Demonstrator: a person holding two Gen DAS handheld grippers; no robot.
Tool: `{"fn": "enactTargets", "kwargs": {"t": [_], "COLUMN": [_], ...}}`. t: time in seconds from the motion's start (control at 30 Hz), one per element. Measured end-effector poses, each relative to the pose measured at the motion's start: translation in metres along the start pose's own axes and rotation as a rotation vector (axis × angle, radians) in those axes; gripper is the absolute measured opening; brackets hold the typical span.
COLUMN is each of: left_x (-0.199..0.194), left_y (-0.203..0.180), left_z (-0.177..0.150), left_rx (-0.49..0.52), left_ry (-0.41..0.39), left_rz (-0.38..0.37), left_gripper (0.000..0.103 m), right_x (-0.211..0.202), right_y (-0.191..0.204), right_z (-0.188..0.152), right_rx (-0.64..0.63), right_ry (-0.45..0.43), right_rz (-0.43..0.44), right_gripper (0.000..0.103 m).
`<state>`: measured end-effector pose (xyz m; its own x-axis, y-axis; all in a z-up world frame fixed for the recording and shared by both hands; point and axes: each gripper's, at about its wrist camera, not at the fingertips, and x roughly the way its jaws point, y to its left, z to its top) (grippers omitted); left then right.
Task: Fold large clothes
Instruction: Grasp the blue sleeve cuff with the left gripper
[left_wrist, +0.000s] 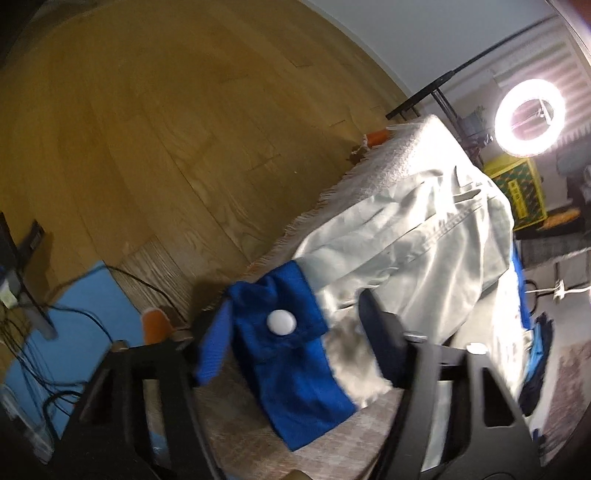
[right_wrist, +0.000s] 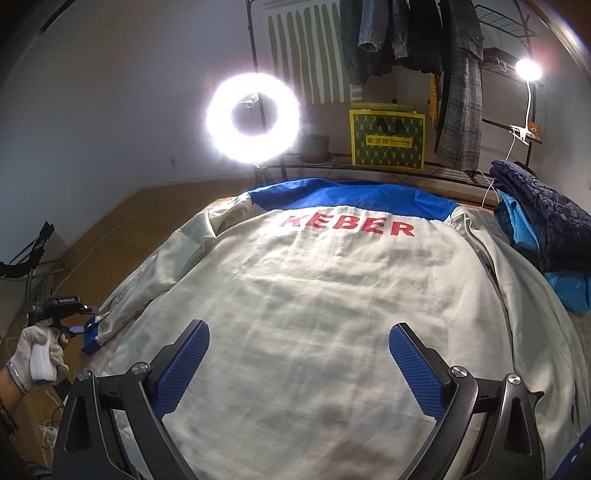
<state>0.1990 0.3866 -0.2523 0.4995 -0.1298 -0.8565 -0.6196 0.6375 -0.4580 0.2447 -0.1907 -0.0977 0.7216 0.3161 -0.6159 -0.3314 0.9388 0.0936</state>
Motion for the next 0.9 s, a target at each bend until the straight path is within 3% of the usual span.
{"fn": "enactTargets", "kwargs": {"t": [0.1, 0.13, 0.33, 0.47, 0.53, 0.57, 0.6, 0.67, 0.8, 0.9], "left_x": [-0.006, -0.010, -0.027, -0.022, -0.019, -0.018, -0.017, -0.015, 0.000, 0.015], "left_y": [0.007, 0.008, -0.006, 0.001, 0.008, 0.012, 0.015, 0.019, 0.027, 0.031], "left_z": [0.001, 0.002, 0.000, 0.002, 0.005, 0.006, 0.007, 0.008, 0.011, 0.009], "left_rx": [-0.016, -0.020, 0.062, 0.009, -0.028, -0.041, -0.052, -0.074, -0.108, -0.146], "left_ry": [-0.015, -0.028, -0.086, -0.060, -0.049, -0.046, -0.047, -0.064, -0.026, 0.012], "left_rz": [-0.004, -0.016, -0.051, -0.081, -0.075, -0.072, -0.070, -0.057, -0.063, -0.107], "left_gripper": [0.020, 0.017, 0.013, 0.013, 0.018, 0.029, 0.049, 0.066, 0.068, 0.068], "right_x": [0.000, 0.000, -0.001, -0.002, -0.003, -0.003, -0.003, -0.004, -0.001, 0.002], "right_y": [0.000, 0.000, 0.003, 0.005, 0.007, 0.008, 0.009, 0.010, 0.012, 0.013], "right_z": [0.000, 0.000, -0.001, -0.002, -0.003, -0.003, -0.003, -0.003, -0.004, -0.004], "right_rx": [-0.004, -0.008, -0.026, -0.033, -0.044, -0.050, -0.056, -0.067, -0.070, -0.074], "right_ry": [-0.002, -0.004, -0.009, -0.011, -0.016, -0.018, -0.021, -0.023, -0.012, -0.004], "right_rz": [-0.002, -0.005, -0.013, -0.013, -0.016, -0.019, -0.021, -0.025, -0.020, -0.019], "right_gripper": [0.099, 0.099, 0.099, 0.099, 0.099, 0.099, 0.099, 0.099, 0.099, 0.099]}}
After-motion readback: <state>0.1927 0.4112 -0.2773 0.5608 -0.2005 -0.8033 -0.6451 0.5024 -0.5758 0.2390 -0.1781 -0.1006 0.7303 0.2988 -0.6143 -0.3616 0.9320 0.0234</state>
